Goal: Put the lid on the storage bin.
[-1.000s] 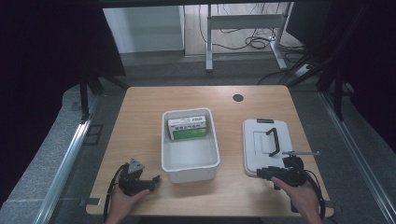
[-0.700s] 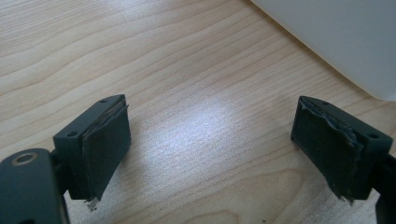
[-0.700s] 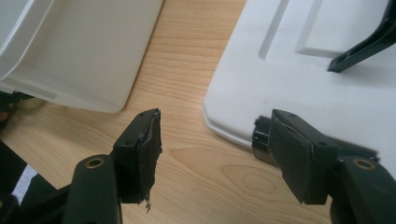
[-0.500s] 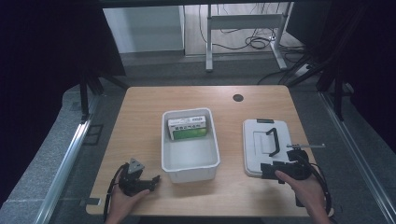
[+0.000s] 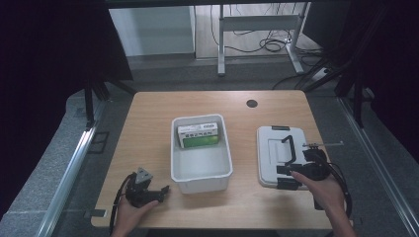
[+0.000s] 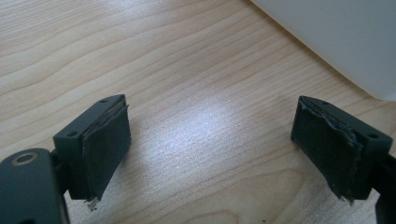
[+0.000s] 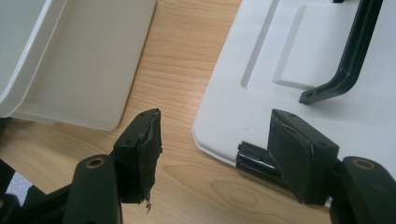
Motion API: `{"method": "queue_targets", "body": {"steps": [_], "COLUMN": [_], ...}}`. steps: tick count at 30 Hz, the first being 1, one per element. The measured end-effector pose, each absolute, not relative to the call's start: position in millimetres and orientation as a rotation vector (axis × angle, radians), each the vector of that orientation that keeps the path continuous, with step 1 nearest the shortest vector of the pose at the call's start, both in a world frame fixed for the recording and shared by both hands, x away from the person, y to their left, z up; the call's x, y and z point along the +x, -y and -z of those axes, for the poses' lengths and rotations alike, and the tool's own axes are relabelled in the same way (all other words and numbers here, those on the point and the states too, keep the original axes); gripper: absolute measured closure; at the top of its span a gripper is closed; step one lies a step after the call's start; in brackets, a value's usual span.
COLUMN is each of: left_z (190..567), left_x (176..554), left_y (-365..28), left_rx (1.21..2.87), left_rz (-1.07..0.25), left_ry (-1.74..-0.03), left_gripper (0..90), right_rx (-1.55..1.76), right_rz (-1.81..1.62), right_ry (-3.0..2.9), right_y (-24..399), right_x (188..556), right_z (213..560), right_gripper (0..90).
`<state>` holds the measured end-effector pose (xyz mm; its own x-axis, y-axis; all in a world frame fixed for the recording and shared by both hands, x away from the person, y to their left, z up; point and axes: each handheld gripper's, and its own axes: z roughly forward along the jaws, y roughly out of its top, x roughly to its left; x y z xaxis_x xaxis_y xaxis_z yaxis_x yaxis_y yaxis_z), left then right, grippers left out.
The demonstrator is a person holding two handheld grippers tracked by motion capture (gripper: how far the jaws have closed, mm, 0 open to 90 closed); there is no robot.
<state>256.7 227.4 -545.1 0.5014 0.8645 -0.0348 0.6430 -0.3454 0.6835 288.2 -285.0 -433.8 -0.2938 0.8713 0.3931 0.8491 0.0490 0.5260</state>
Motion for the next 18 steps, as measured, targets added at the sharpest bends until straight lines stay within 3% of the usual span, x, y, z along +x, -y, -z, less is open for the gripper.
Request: {"method": "queue_targets", "body": {"steps": [18], "left_z": [545], "left_x": [257], "left_y": [-227], "left_rx": [2.103], "left_rz": [-0.444], "left_ry": [-1.230], "left_gripper": [11.8], "right_rx": [1.878], "right_rz": [-1.027], "right_ry": [-2.282], "right_y": [284], "right_x": [314], "right_z": [416], "right_gripper": [35.2]}}
